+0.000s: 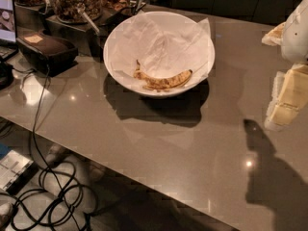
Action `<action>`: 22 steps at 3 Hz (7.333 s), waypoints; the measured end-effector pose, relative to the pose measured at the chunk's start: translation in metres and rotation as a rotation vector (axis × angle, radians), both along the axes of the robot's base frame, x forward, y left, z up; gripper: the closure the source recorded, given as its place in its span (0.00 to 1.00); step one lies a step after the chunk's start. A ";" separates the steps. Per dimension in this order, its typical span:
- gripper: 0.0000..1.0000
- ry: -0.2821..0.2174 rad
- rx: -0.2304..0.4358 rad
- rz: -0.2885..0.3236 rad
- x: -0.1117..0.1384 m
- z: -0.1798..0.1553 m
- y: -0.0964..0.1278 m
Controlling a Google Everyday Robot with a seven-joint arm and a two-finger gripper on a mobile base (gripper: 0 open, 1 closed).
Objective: Pick banana from white bowl
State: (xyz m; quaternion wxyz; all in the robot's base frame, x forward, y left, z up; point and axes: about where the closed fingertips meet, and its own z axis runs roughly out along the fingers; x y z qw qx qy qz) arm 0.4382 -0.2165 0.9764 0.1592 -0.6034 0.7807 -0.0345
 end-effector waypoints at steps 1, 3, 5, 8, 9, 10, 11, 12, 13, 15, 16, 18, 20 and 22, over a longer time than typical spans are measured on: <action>0.00 -0.001 0.000 0.001 0.000 0.001 0.001; 0.00 0.098 -0.032 0.017 0.025 -0.002 0.020; 0.00 0.076 -0.063 0.063 0.045 -0.006 0.039; 0.00 0.055 -0.114 0.148 0.075 -0.007 0.081; 0.00 0.051 -0.089 0.131 0.075 -0.012 0.075; 0.00 0.061 -0.051 0.158 0.087 -0.011 0.088; 0.00 0.064 -0.045 0.225 0.106 -0.004 0.113; 0.00 0.067 -0.051 0.283 0.122 -0.001 0.138; 0.00 0.035 -0.037 0.280 0.128 0.001 0.142; 0.00 0.091 0.028 0.133 0.153 -0.022 0.130; 0.08 0.125 0.045 0.093 0.163 -0.031 0.131; 0.26 0.146 -0.033 0.073 0.177 -0.051 0.140; 0.36 0.169 -0.147 0.093 0.182 -0.080 0.144; 0.37 0.194 -0.189 0.102 0.188 -0.099 0.139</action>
Offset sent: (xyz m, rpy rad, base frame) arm 0.0180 0.0193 -0.0025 -0.0327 0.1777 0.0009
